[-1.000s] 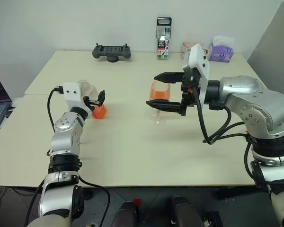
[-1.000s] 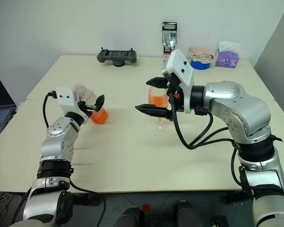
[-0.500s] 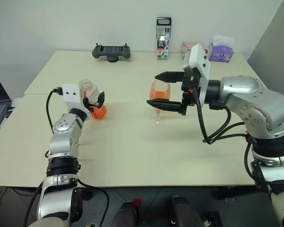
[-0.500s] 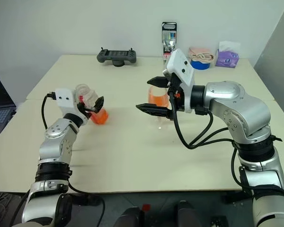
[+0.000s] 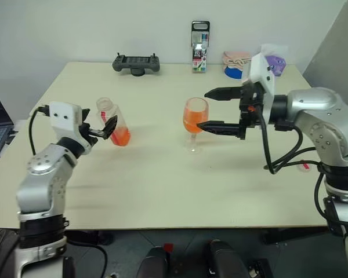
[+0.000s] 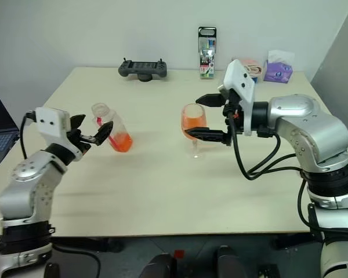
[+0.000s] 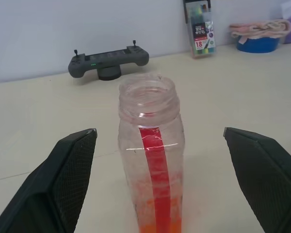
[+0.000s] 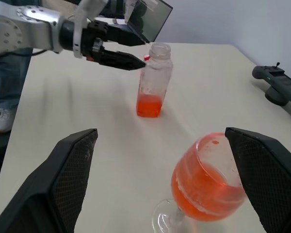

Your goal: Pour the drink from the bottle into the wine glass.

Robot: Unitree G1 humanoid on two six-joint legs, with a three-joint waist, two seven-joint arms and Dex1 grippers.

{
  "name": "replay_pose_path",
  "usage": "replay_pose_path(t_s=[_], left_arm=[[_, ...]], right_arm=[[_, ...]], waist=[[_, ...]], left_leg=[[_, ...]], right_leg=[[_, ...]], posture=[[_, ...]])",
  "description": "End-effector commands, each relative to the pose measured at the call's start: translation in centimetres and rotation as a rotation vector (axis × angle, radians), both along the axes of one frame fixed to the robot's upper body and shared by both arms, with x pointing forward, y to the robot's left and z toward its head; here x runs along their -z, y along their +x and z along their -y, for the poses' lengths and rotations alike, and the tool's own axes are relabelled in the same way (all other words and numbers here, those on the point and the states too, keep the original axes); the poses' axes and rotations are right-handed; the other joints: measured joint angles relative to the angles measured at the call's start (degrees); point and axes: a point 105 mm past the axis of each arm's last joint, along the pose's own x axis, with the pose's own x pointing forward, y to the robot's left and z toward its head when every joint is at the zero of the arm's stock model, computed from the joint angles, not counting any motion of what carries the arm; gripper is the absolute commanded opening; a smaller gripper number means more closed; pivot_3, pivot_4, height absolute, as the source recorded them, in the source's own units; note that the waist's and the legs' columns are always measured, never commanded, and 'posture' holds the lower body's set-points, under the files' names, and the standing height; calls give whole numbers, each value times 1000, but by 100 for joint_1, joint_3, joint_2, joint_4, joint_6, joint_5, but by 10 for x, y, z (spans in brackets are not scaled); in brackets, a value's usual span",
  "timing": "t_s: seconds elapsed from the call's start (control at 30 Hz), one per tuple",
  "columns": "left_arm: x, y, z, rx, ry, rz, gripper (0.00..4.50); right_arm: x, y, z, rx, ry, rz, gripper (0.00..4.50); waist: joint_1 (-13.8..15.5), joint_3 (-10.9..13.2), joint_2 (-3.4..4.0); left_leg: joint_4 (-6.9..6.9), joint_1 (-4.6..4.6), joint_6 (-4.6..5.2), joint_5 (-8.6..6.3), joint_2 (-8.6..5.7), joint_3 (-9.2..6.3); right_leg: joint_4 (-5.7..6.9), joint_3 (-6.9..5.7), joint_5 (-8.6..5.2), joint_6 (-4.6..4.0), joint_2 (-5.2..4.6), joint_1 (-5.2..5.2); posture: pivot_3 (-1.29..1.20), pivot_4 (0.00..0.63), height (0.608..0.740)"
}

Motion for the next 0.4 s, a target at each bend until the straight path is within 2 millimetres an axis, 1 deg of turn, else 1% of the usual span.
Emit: replay_pose_path(t_s=[0.03, 0.07, 0.1, 0.13, 0.23, 0.33, 0.4], left_arm=[[-49, -24, 31, 258, 1, 80, 4467], [-56, -27, 40, 311, 13, 81, 4467], [-59, -29, 48, 363, 12, 71, 4467], [-61, -31, 58, 413, 6, 60, 4467], [-59, -35, 73, 481, 3, 34, 4467], [-52, -36, 81, 502, 7, 8, 4467], [-50, -32, 81, 487, 11, 9, 4467]], right_arm=[[-21, 10, 44, 182, 140, 16, 4500], [-20, 12, 55, 229, 169, -3, 4500], [-15, 8, 62, 249, 183, -21, 4500], [-7, 0, 63, 246, 185, -45, 4500], [6, -13, 60, 234, 166, -73, 4500], [6, -15, 55, 239, 165, -66, 4500], [3, -14, 53, 231, 173, -62, 4500]], waist=[[32, 2, -3], [67, 2, -5], [87, 2, -6], [113, 1, -7], [103, 2, -1], [-20, 5, 4], [-40, 6, 4]], left_leg=[[0, -2, 0, 0, -1, -2], [1, -3, 0, 0, -1, -2], [2, -5, 0, 0, -4, -5], [3, -4, 0, 0, -4, -3], [-5, 1, 1, -1, -5, 14], [-16, 5, 1, 0, 0, 25], [-25, 16, 1, 0, 10, 28]], right_leg=[[-6, -2, 0, 0, 0, 3], [-10, -3, -1, 1, -1, 5], [-15, -7, -4, 5, -2, 10], [-19, -6, -4, 6, -2, 12], [-27, 10, -4, 6, -4, 15], [-17, 19, -4, 7, -1, 3], [-16, 20, -13, 22, 10, 4]], posture=[[0, 150, 740], [0, 150, 740], [0, 150, 740], [0, 150, 740], [0, 150, 740], [0, 150, 740], [0, 150, 740]])
